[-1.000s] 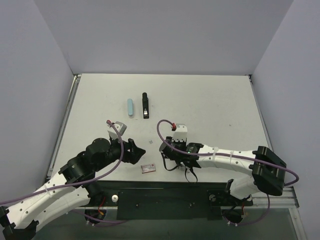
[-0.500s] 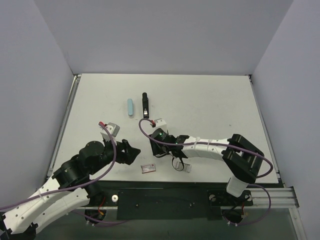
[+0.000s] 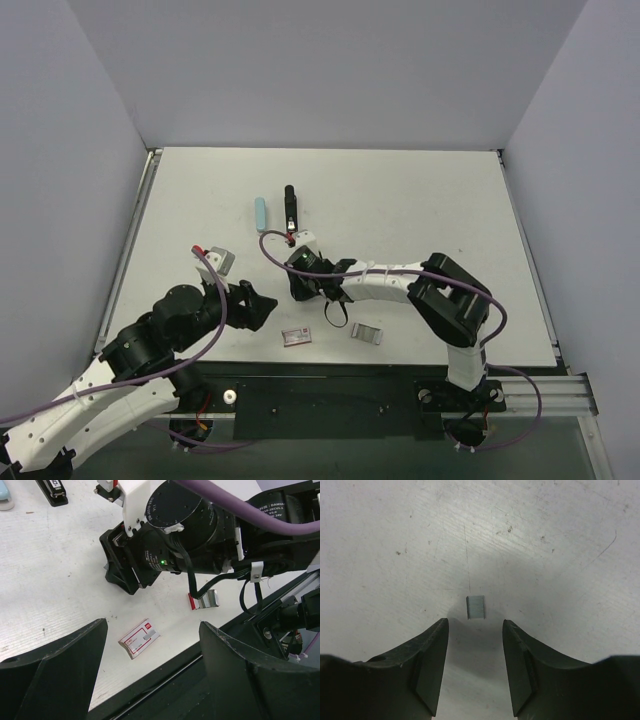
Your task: Unload the staples from the stapler
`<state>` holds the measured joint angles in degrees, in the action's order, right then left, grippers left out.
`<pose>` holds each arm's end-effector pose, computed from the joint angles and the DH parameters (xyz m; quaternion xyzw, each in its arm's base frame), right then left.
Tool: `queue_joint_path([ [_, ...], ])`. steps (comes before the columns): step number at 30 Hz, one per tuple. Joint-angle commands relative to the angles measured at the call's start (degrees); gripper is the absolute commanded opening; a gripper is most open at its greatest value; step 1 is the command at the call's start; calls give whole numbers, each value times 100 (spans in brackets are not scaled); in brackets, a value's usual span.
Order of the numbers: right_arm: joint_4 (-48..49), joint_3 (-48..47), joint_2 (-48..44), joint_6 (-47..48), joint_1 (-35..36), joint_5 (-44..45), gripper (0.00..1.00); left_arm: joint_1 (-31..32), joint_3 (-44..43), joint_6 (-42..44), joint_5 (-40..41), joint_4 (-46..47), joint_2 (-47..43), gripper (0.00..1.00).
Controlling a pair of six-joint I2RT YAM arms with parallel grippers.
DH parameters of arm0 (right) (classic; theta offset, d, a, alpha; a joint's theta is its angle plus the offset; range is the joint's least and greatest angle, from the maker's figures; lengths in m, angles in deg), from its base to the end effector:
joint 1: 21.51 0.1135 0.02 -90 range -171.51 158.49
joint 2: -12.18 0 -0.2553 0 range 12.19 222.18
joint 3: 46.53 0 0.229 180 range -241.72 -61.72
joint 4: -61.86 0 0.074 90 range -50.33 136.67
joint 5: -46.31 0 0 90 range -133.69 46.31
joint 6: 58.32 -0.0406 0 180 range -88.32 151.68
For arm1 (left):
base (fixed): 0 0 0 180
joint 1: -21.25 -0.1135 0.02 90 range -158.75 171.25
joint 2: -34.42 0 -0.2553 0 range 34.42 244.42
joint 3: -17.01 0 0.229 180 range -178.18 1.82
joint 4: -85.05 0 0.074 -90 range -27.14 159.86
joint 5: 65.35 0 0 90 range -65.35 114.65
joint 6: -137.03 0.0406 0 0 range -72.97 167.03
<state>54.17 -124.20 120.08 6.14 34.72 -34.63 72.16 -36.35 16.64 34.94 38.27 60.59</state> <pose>0.2201 0.3176 0.1710 -0.2036 0.8729 0.2328 0.3773 0.0699 -0.0745 0.2925 0.0941 0.8100 -0.3184 0.4834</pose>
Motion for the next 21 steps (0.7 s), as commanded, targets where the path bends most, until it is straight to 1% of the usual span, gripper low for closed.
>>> queue_joint_path([
  [1,-65,-326,126,93,-6,184,43,15,-190,51,70,-40,-42,85],
  [5,-92,-370,284,111,-15,316,42,15,-208,60,79,-40,-60,85],
  [12,-83,-423,495,84,28,421,32,15,-190,51,35,-31,-42,85],
  [18,-162,-493,574,111,143,526,25,15,-182,51,35,-40,-69,85],
  [21,-250,-572,636,128,222,649,19,15,-182,51,44,-31,-69,85],
])
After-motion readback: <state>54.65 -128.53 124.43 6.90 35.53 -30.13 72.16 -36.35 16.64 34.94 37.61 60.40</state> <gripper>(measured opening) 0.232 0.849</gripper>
